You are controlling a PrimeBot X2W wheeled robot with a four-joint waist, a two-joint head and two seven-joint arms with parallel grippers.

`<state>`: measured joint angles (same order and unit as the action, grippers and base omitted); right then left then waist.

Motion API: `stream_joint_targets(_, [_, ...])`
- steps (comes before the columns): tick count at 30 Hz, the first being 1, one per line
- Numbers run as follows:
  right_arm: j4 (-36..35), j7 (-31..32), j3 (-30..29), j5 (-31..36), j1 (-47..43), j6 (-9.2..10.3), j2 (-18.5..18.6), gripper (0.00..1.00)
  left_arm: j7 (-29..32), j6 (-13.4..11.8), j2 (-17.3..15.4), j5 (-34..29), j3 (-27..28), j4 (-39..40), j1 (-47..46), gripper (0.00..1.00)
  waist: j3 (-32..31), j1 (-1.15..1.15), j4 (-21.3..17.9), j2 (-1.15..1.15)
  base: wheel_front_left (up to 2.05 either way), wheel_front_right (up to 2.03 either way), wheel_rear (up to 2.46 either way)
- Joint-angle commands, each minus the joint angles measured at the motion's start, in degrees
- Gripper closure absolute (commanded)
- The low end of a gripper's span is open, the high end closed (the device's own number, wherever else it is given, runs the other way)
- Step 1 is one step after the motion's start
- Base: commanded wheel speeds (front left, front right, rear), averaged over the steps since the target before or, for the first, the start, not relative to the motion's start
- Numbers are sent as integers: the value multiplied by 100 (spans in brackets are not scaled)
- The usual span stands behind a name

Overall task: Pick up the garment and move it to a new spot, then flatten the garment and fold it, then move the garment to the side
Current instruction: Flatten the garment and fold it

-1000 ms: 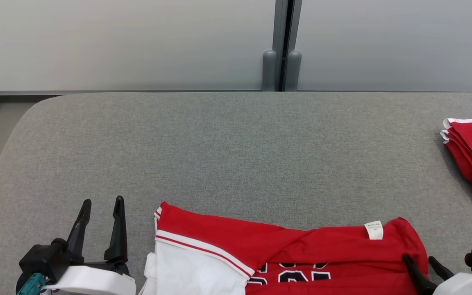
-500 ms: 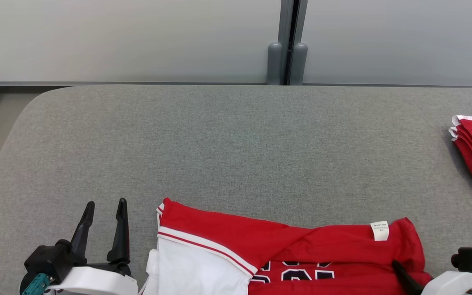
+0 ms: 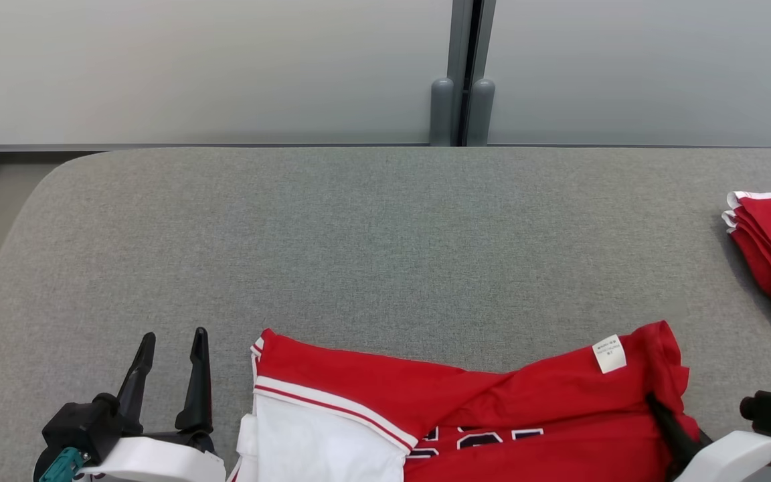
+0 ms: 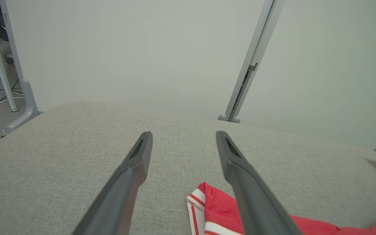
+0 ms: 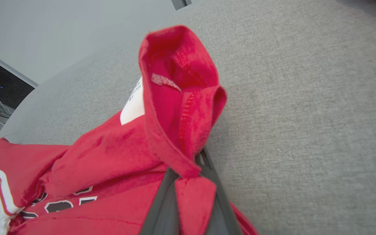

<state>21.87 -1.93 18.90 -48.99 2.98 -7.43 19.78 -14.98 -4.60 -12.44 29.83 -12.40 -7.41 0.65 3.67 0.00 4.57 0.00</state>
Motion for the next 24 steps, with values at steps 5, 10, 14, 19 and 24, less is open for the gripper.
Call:
stream_joint_targets(5, [114,-206,-97,-134,189,-11,261,100,-25,22,-21,-76,62,33,-11,0,-38,0,-62,0,0,0,0])
stream_joint_targets(10, [296,-300,-241,-210,367,-7,553,100,-25,22,-3,-113,116,94,47,0,-96,0,-99,0,0,0,0])
stream_joint_targets(14, [350,-300,-390,-160,463,-7,815,100,-26,33,20,-106,132,99,117,0,-164,0,-102,0,0,0,0])
stream_joint_targets(19, [-66,-220,-394,-86,500,-7,969,100,-26,45,55,-100,125,81,145,0,-245,0,-77,0,0,0,0])
stream_joint_targets(24, [-1015,-70,-240,38,342,-7,839,100,-26,50,100,-79,133,47,223,0,-303,0,-27,0,0,0,0])
